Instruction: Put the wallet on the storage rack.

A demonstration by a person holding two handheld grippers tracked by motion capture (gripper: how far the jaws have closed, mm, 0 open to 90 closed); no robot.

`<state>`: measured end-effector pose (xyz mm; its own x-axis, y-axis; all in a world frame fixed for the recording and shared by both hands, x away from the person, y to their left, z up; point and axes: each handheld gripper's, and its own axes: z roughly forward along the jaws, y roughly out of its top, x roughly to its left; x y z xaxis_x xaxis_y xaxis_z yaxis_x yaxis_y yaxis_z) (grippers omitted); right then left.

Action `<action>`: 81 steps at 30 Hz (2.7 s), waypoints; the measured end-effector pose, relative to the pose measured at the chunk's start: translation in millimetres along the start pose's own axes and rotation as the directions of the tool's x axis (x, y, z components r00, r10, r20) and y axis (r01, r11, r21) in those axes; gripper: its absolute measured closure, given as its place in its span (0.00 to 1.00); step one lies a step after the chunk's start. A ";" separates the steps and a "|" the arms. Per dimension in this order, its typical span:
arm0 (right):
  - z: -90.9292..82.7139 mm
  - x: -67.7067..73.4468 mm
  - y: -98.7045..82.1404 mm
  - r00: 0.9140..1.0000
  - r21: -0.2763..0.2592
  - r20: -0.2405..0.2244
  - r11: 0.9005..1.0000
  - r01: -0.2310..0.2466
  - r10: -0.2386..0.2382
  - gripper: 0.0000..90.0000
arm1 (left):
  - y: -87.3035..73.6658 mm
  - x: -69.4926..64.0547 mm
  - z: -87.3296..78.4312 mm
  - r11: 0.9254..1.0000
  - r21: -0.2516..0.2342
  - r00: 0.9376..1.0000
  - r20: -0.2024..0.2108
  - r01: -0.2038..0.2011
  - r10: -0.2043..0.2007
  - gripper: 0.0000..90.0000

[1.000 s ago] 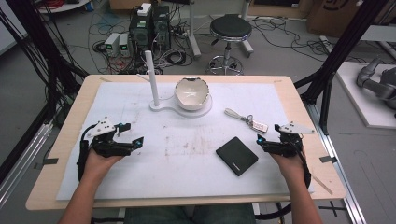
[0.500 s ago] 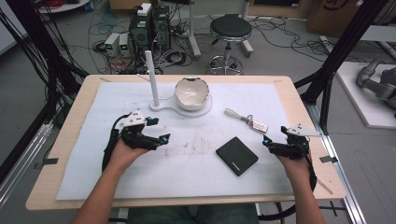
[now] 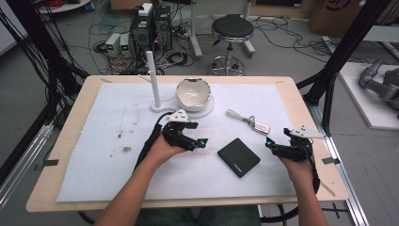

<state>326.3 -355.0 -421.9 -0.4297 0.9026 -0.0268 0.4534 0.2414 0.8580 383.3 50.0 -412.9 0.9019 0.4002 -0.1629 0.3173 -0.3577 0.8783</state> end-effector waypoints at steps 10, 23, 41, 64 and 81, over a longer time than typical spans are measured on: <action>1.5 0.5 0.5 1.000 0.001 -0.006 1.000 0.009 -0.009 0.18 | 8.3 -7.1 41.8 0.999 0.046 0.999 0.041 -0.001 0.000 0.19; 1.4 -2.4 -0.3 1.000 0.001 -0.002 1.000 0.004 -0.004 0.18 | 12.9 -15.8 93.0 0.983 0.183 0.997 0.070 0.005 -0.019 0.22; 1.7 0.2 0.3 1.000 0.007 0.000 1.000 0.023 -0.023 0.18 | 6.9 -17.9 101.4 0.970 0.241 0.987 0.150 0.014 -0.052 0.64; 3.5 2.7 0.7 0.999 0.008 0.000 0.999 0.041 -0.041 0.18 | 30.8 -25.6 65.6 0.992 0.126 0.995 0.102 -0.014 0.001 0.92; 9.3 10.8 2.4 0.998 0.029 -0.016 0.997 0.067 -0.066 0.18 | 86.6 -6.1 -31.8 0.995 -0.005 0.990 -0.098 -0.100 0.099 0.92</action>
<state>330.0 -341.3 -424.9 -0.4715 0.8787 -0.0752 0.4460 0.3112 0.8392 396.0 43.4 -321.6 0.8959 0.4432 -0.0304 0.2241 -0.3917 0.8924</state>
